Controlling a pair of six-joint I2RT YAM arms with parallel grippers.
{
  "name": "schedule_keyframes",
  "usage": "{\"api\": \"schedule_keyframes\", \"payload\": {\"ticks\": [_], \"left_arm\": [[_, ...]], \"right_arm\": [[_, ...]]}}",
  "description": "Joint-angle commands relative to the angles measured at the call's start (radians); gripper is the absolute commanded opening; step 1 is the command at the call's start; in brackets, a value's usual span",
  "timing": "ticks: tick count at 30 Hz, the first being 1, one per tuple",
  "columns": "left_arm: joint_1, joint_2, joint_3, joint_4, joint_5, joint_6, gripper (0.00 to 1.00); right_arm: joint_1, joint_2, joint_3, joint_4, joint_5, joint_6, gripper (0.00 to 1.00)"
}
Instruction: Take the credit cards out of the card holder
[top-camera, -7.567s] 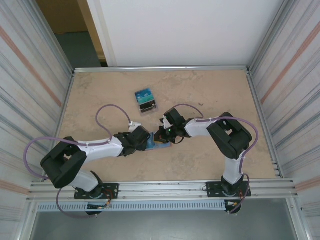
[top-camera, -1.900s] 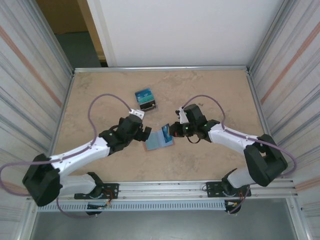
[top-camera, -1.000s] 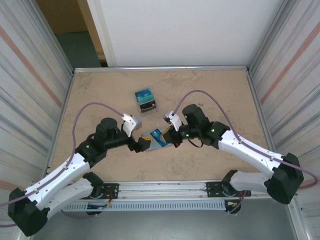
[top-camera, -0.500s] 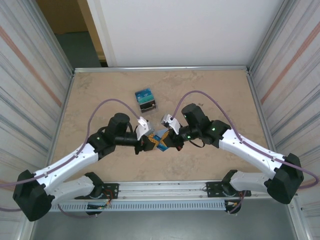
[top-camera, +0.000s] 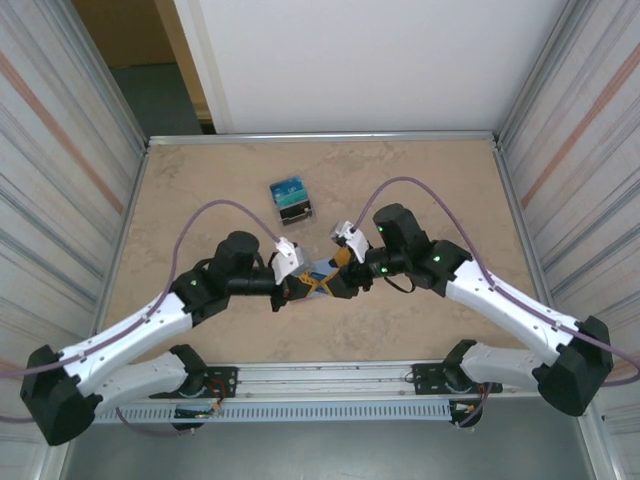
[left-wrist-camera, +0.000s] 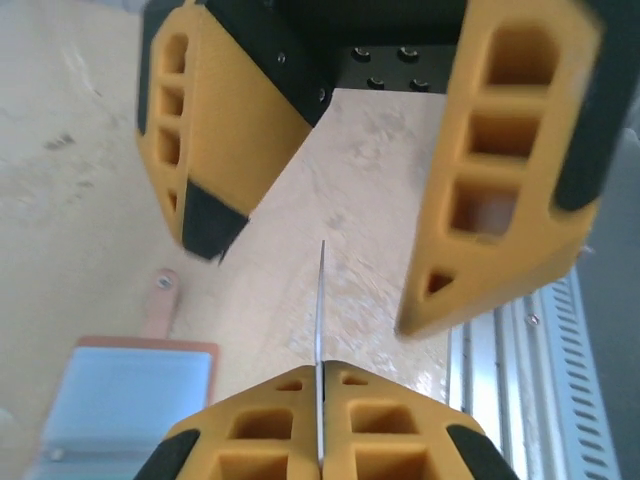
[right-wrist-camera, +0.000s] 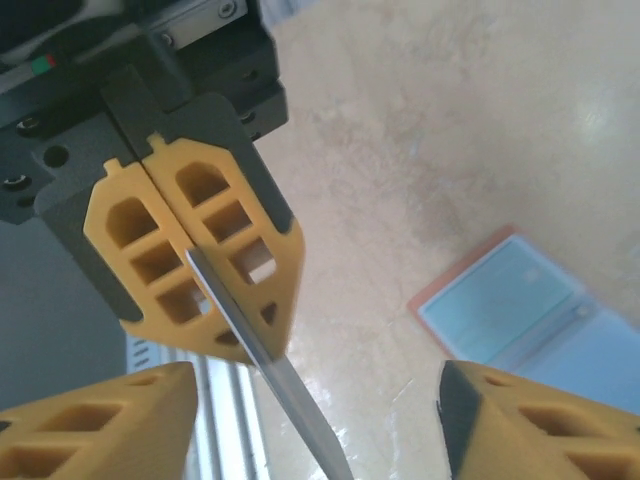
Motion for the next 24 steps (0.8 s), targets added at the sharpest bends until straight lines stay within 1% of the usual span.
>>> {"api": "schedule_keyframes", "payload": {"ticks": [1, 3, 6, 9, 13, 16, 19, 22, 24], "left_arm": [[-0.004, -0.105, -0.071, 0.126, -0.105, -0.068, 0.00], [-0.003, -0.163, -0.113, 0.181, -0.145, -0.104, 0.00], [-0.003, -0.224, -0.148, 0.216, -0.183, -0.148, 0.00], [-0.003, -0.266, -0.171, 0.251, -0.191, -0.176, 0.00], [-0.003, -0.298, -0.209, 0.346, -0.197, -0.216, 0.00], [-0.003, -0.299, -0.244, 0.449, -0.197, -0.245, 0.00], [-0.003, -0.288, -0.279, 0.562, -0.201, -0.272, 0.00], [-0.003, -0.278, -0.313, 0.685, -0.210, -0.313, 0.00], [-0.003, -0.270, -0.324, 0.740, -0.207, -0.337, 0.00]], "right_arm": [[-0.043, -0.064, -0.038, 0.112, -0.059, 0.091, 0.99], [-0.078, -0.093, -0.060, 0.166, -0.089, 0.144, 0.99], [-0.102, -0.156, -0.118, 0.278, -0.083, 0.199, 0.99], [-0.111, -0.223, -0.209, 0.412, -0.028, 0.252, 0.99], [-0.135, -0.269, -0.273, 0.554, -0.004, 0.353, 0.99], [-0.133, -0.254, -0.291, 0.611, 0.054, 0.437, 0.99], [-0.134, -0.207, -0.318, 0.726, -0.034, 0.451, 0.99], [-0.133, -0.160, -0.308, 0.784, -0.045, 0.533, 0.99], [-0.133, -0.138, -0.301, 0.808, -0.056, 0.551, 0.99]]}}
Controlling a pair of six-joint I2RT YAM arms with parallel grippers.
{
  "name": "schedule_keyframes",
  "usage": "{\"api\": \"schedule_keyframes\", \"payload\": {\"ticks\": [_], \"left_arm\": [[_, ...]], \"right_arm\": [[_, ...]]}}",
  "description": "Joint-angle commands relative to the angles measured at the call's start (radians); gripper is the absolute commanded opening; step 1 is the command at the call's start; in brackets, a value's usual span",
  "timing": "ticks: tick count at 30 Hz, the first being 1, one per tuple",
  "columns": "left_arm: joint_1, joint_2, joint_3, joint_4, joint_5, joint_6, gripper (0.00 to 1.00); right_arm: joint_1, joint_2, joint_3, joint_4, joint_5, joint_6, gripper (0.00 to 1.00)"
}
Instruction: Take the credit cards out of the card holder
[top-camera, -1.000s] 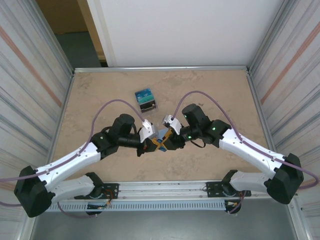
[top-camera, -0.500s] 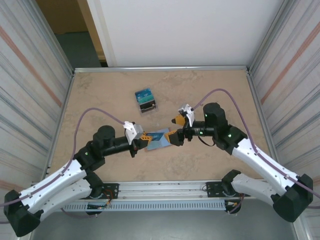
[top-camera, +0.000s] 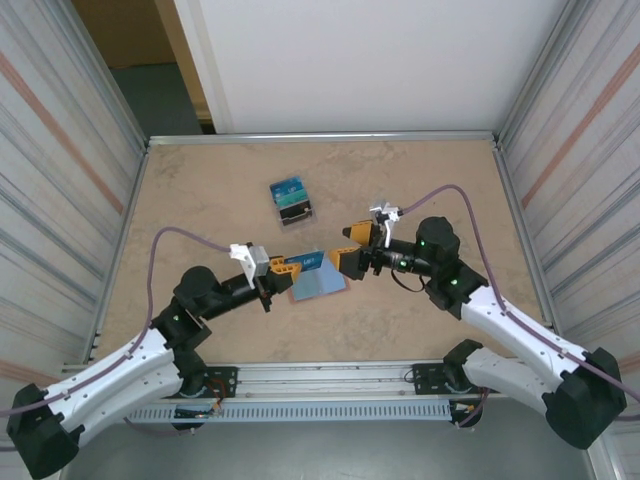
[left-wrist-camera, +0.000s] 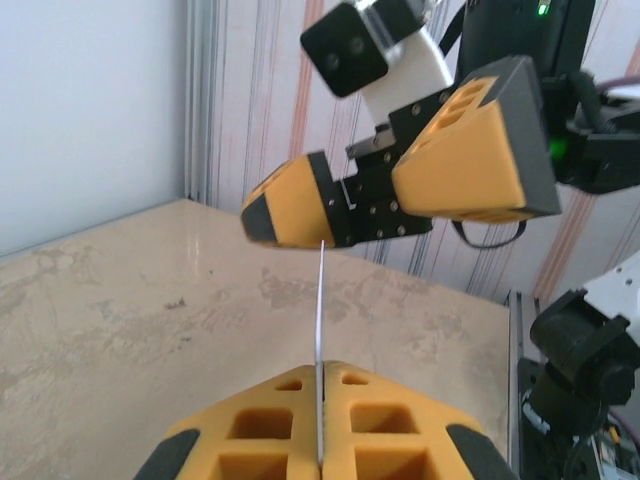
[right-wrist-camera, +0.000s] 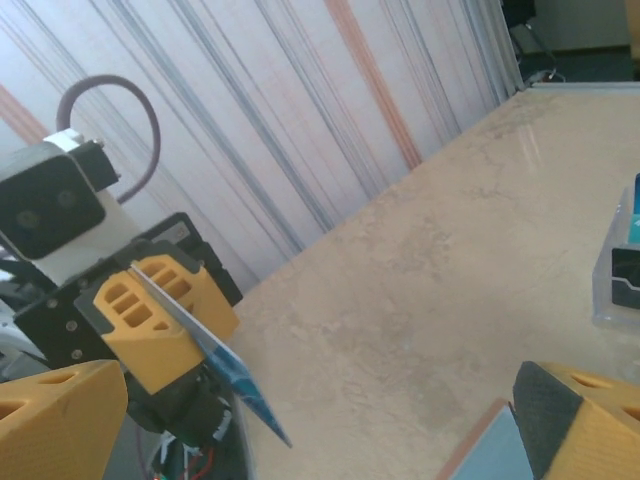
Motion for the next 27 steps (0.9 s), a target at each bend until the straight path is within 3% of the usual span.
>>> {"api": "schedule_keyframes", "payload": {"ticks": [1, 5, 10, 14, 27], "left_arm": [[-0.003, 0.006, -0.019, 0.197, -0.008, -0.067, 0.00], [-0.003, 0.018, -0.022, 0.225, -0.009, -0.102, 0.00], [-0.003, 0.030, -0.047, 0.309, -0.048, -0.169, 0.00], [-0.002, 0.042, -0.034, 0.316, -0.020, -0.182, 0.00], [-0.002, 0.065, -0.009, 0.326, 0.053, -0.210, 0.00]], "right_arm": [[-0.004, 0.022, -0.002, 0.139, -0.041, 0.085, 0.99], [0.006, 0.022, -0.026, 0.288, -0.126, 0.095, 0.99], [0.075, 0.022, 0.003, 0.243, -0.185, -0.018, 0.92], [0.112, 0.069, 0.059, 0.143, -0.202, -0.087, 0.74], [0.115, 0.103, 0.085, 0.175, -0.242, -0.096, 0.29]]}}
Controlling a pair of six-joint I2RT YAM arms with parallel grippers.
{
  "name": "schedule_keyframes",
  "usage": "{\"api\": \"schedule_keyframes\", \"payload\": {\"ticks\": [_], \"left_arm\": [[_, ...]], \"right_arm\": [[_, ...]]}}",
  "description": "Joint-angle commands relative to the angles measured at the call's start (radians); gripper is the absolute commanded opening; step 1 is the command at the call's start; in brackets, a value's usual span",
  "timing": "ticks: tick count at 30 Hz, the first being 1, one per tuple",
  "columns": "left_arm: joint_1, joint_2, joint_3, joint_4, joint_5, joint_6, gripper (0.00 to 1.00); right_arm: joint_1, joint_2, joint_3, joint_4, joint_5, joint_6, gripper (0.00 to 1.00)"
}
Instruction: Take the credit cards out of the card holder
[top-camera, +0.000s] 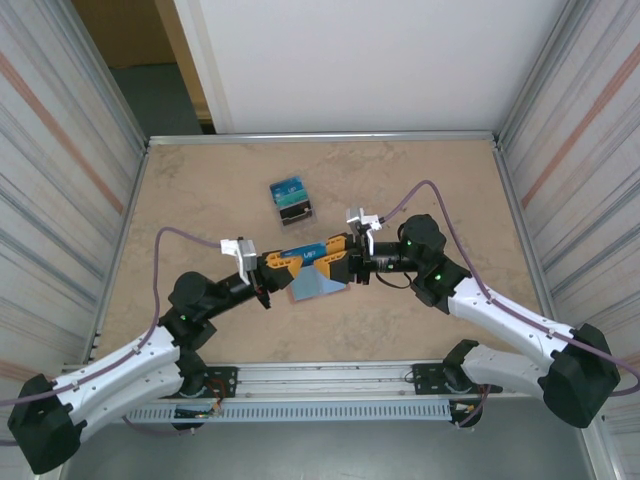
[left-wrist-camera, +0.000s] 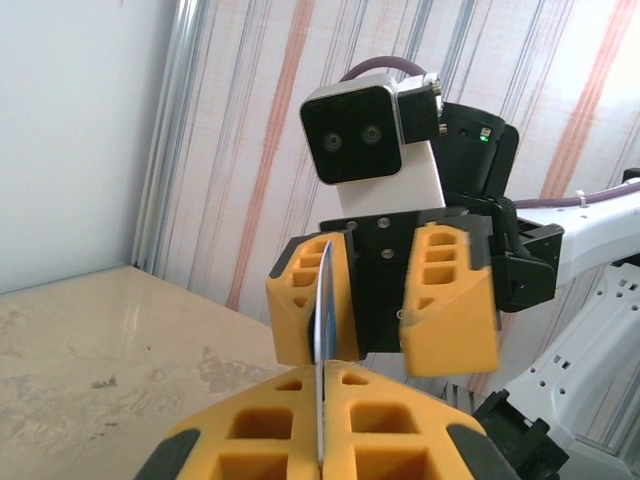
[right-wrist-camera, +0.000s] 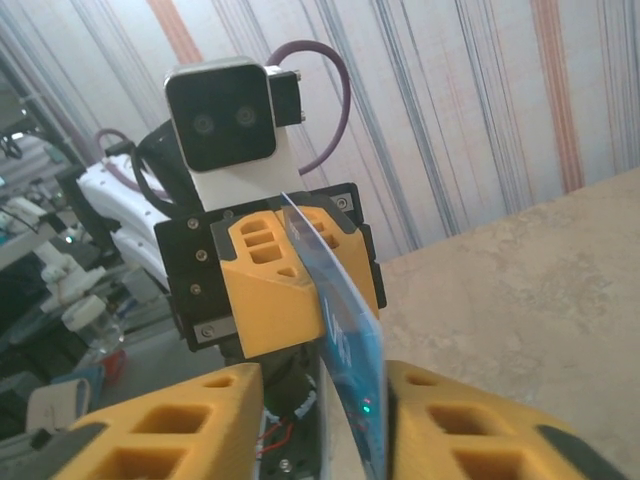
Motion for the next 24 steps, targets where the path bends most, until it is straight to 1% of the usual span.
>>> {"api": "schedule_keyframes", "payload": {"ticks": [1, 2, 3, 5, 8, 10, 11, 13, 15, 16, 18, 20, 21, 22, 23, 24], "left_arm": [[-0.001, 0.011, 0.029, 0.036, 0.019, -0.019, 0.00], [-0.001, 0.014, 0.031, 0.038, 0.019, -0.020, 0.00], [-0.001, 0.018, 0.032, 0.038, 0.020, -0.021, 0.00], [-0.002, 0.024, 0.037, 0.037, 0.025, -0.022, 0.00], [-0.001, 0.028, 0.050, 0.010, 0.031, -0.017, 0.00], [0.002, 0.009, 0.084, -0.081, 0.030, 0.010, 0.00], [0.006, -0.007, 0.117, -0.179, 0.030, 0.044, 0.06], [0.006, -0.039, 0.193, -0.380, 0.009, 0.120, 0.27], [0.006, -0.062, 0.271, -0.577, -0.045, 0.183, 0.51], [0.006, -0.069, 0.299, -0.644, -0.058, 0.216, 0.60], [0.007, -0.077, 0.356, -0.770, -0.081, 0.273, 0.69], [0.006, -0.079, 0.401, -0.849, -0.107, 0.301, 0.70], [0.006, -0.077, 0.416, -0.878, -0.113, 0.329, 0.78], [0.005, -0.074, 0.426, -0.897, -0.096, 0.359, 0.82], [0.003, -0.070, 0.434, -0.908, -0.075, 0.395, 0.97], [0.001, -0.065, 0.438, -0.916, -0.052, 0.424, 0.99]], "right_arm": [[0.004, 0.002, 0.030, 0.023, -0.042, -0.019, 0.19], [0.006, 0.003, 0.031, 0.020, -0.042, -0.021, 0.08], [0.007, 0.004, 0.031, 0.017, -0.041, -0.023, 0.04], [0.012, 0.005, 0.032, 0.007, -0.048, -0.034, 0.00], [0.017, -0.001, 0.042, -0.037, -0.036, -0.059, 0.00], [0.018, -0.015, 0.051, -0.099, -0.010, -0.091, 0.00], [0.018, -0.027, 0.059, -0.147, 0.012, -0.117, 0.00], [0.020, -0.058, 0.069, -0.230, 0.060, -0.163, 0.00], [0.021, -0.098, 0.072, -0.309, 0.103, -0.209, 0.00], [0.020, -0.114, 0.074, -0.341, 0.120, -0.226, 0.00], [0.021, -0.145, 0.073, -0.406, 0.161, -0.260, 0.00], [0.022, -0.172, 0.072, -0.458, 0.197, -0.292, 0.00], [0.022, -0.185, 0.072, -0.483, 0.213, -0.304, 0.00], [0.023, -0.194, 0.074, -0.502, 0.223, -0.312, 0.00], [0.023, -0.205, 0.075, -0.523, 0.229, -0.324, 0.00], [0.022, -0.214, 0.075, -0.539, 0.230, -0.333, 0.00]]}}
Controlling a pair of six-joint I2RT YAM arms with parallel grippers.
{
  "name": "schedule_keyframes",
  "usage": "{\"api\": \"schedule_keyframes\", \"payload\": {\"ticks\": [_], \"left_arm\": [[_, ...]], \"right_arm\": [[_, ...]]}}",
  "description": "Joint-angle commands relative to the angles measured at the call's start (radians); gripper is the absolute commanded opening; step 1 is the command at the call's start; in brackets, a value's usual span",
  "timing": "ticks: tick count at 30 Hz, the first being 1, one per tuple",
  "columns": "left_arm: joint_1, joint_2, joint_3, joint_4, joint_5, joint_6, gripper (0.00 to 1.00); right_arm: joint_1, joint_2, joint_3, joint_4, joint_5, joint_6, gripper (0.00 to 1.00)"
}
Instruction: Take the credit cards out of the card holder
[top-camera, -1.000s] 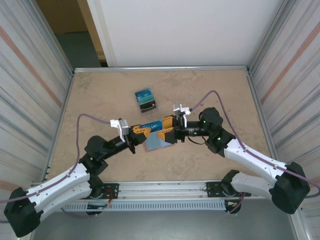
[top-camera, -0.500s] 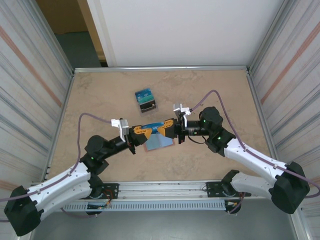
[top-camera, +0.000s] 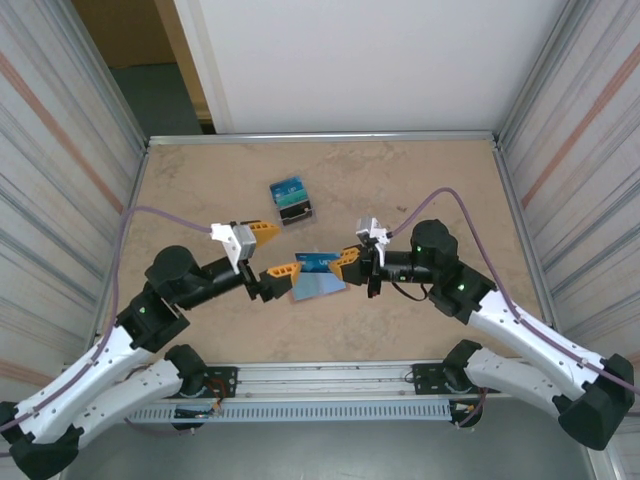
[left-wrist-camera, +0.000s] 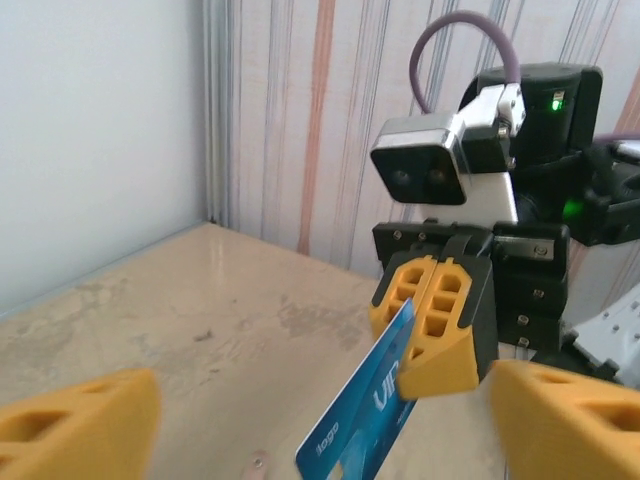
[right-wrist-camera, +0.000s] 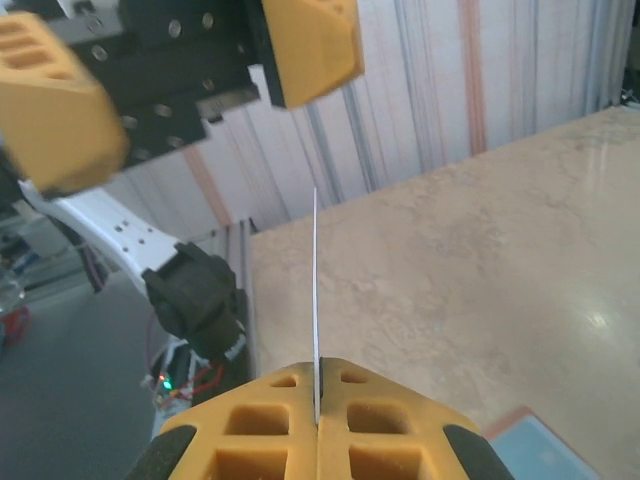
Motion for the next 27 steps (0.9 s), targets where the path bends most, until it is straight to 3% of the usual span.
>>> {"api": "schedule_keyframes", "payload": {"ticks": [1, 9, 14, 21, 27], "left_arm": [[-0.004, 0.014, 0.039, -0.158, 0.039, 0.163, 0.99], [-0.016, 0.215, 0.201, -0.309, 0.141, 0.303, 0.99], [-0.020, 0.338, 0.277, -0.371, 0.265, 0.448, 0.95], [-0.019, 0.481, 0.393, -0.492, 0.375, 0.568, 0.50], [-0.019, 0.541, 0.436, -0.556, 0.391, 0.597, 0.00]], "right_arm": [[0.007, -0.040, 0.036, -0.119, 0.055, -0.082, 0.00], [0.007, -0.052, 0.066, -0.220, 0.035, -0.137, 0.00], [0.007, -0.038, 0.078, -0.252, 0.003, -0.163, 0.00], [0.007, -0.018, 0.094, -0.279, -0.010, -0.178, 0.00], [0.007, -0.027, 0.086, -0.268, -0.006, -0.173, 0.00]]}}
